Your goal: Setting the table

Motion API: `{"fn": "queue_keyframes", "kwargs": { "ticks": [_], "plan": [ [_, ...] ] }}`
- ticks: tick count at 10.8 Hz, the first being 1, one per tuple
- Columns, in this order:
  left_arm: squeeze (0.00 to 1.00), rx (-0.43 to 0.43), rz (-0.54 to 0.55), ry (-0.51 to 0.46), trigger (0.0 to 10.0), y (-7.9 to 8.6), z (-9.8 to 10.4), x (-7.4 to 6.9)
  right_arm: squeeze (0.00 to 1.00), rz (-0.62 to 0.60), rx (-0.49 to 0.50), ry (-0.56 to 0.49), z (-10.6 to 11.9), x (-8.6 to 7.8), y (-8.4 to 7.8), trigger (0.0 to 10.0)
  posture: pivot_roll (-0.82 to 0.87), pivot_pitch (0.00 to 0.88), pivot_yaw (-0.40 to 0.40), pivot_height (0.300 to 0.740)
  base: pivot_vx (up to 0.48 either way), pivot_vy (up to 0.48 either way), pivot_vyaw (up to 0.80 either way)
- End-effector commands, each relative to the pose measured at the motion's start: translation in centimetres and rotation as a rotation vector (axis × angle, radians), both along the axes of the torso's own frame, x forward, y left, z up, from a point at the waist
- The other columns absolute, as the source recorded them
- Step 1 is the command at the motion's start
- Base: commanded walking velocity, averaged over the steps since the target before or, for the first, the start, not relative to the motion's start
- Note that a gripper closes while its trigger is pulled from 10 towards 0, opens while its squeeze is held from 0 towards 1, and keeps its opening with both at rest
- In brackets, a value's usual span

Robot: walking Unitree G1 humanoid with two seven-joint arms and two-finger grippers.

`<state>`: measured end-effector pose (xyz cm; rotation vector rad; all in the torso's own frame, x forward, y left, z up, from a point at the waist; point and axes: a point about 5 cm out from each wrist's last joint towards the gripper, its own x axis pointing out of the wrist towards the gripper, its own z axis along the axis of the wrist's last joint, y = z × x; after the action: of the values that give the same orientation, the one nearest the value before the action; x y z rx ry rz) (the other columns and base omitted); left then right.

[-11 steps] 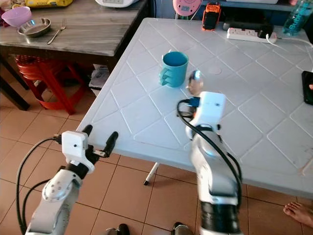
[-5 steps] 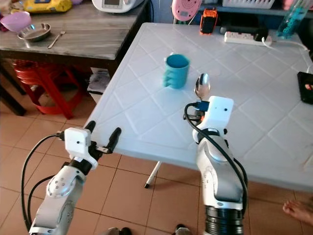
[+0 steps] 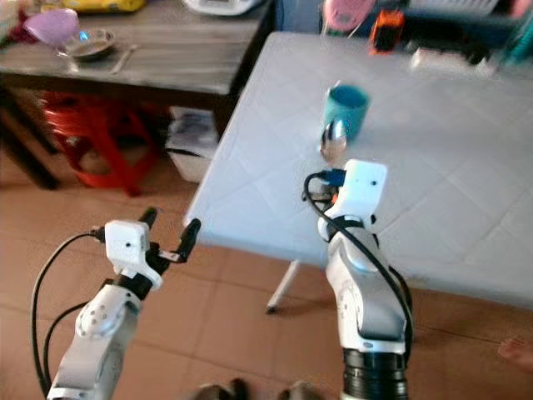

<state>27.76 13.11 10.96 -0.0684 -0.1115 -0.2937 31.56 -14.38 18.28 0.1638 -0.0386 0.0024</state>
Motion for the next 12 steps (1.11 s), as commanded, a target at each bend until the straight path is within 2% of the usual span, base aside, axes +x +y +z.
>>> {"fn": "queue_keyframes", "kwargs": {
  "ticks": [1, 12],
  "plan": [
    [0.00, 0.014, -0.012, 0.008, 10.0, -0.01, -0.34, -0.18, 0.00, -0.004, 0.013, 0.007, -0.31, -0.03, -0.06, 10.0, -0.06, 0.162, 0.057, 0.740, 0.000, 0.480, 0.00],
    [0.00, 0.008, -0.028, -0.006, 10.0, -0.77, -0.34, 0.12, 0.00, -0.011, 0.020, -0.003, -0.71, 0.26, 0.05, 10.0, -0.05, 0.142, 0.063, 0.740, 0.000, 0.477, 0.00]
  ]
}}
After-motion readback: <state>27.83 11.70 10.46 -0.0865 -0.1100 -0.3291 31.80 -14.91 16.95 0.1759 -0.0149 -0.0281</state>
